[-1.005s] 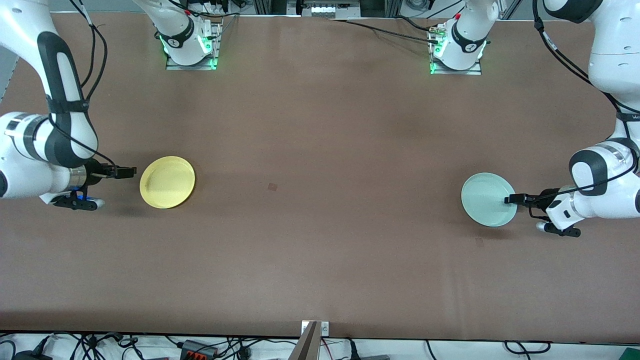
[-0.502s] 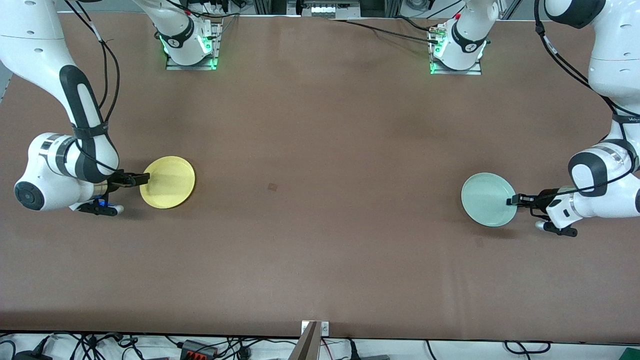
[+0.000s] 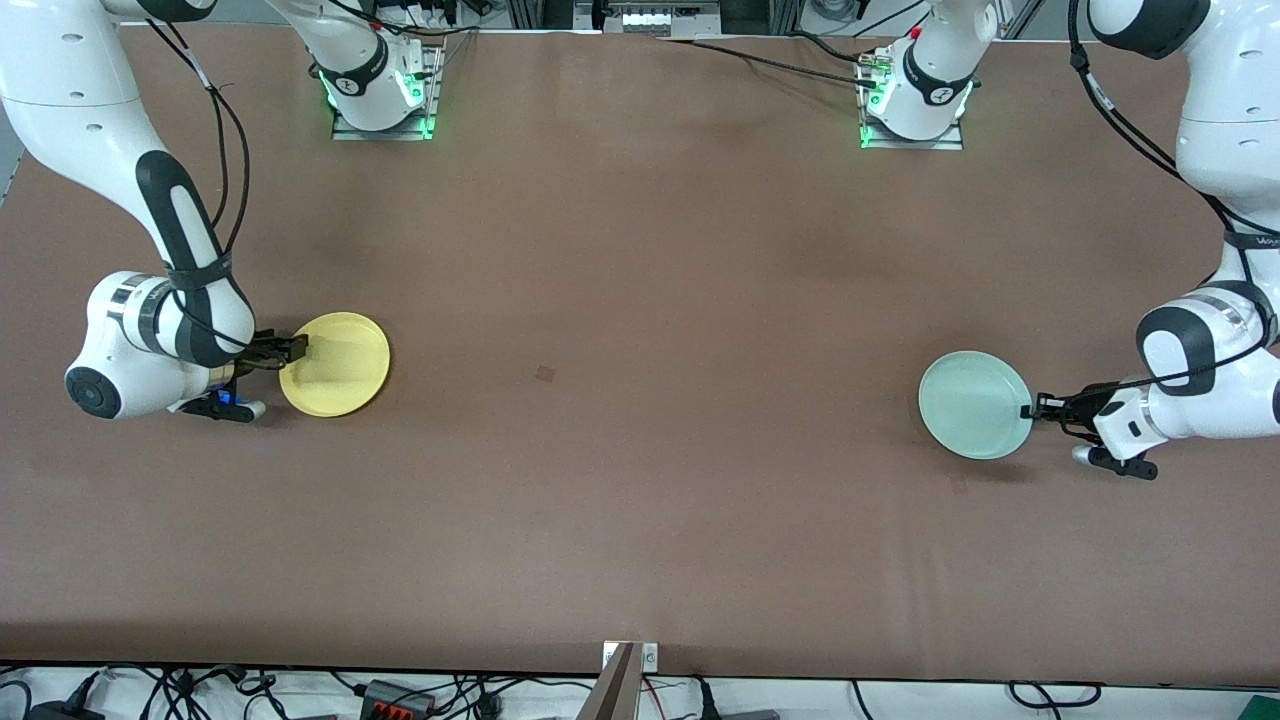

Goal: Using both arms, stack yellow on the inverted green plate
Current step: 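Grip the yellow plate rim with the right gripper while the left gripper grips green, then lift the green plate with the left gripper and flip it upside down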

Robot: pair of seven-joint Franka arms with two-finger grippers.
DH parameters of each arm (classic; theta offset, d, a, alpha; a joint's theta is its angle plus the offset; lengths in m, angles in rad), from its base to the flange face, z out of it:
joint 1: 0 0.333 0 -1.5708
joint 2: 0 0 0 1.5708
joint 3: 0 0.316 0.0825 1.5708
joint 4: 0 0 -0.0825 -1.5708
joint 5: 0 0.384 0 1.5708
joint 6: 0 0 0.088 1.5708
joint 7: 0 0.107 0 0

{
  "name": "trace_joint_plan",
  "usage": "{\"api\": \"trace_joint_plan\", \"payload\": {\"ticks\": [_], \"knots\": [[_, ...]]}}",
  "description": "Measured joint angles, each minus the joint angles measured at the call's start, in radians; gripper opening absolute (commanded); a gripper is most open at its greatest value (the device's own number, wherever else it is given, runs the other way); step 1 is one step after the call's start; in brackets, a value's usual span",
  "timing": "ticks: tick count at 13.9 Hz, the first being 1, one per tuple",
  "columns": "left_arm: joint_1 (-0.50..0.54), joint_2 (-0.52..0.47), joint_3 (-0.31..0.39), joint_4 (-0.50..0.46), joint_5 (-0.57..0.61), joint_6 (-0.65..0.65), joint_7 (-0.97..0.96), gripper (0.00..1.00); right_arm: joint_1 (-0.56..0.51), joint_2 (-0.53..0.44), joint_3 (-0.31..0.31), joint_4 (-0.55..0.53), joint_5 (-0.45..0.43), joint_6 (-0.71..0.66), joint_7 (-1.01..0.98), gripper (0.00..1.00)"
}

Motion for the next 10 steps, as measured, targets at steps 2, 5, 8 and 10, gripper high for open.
{"api": "trace_joint_plan", "payload": {"ticks": [2,5,8,10], "knots": [[-0.011,-0.021,-0.007,0.022,0.0,0.001,-0.001,0.01,-0.001,-0.004,0.0,0.002,0.0,0.0,0.0,0.0],[-0.067,-0.095,-0.01,0.037,0.0,-0.065,-0.042,0.01,-0.001,-0.011,0.002,0.007,0.005,-0.004,0.0,0.0],[-0.138,-0.153,-0.011,0.06,0.066,-0.121,-0.126,0.01,-0.001,-0.016,0.002,0.014,0.01,-0.004,0.0,0.0],[-0.199,-0.179,-0.014,0.085,0.154,-0.16,-0.228,0.01,0.0,-0.02,0.006,0.025,0.01,-0.008,-0.001,0.0]]}}
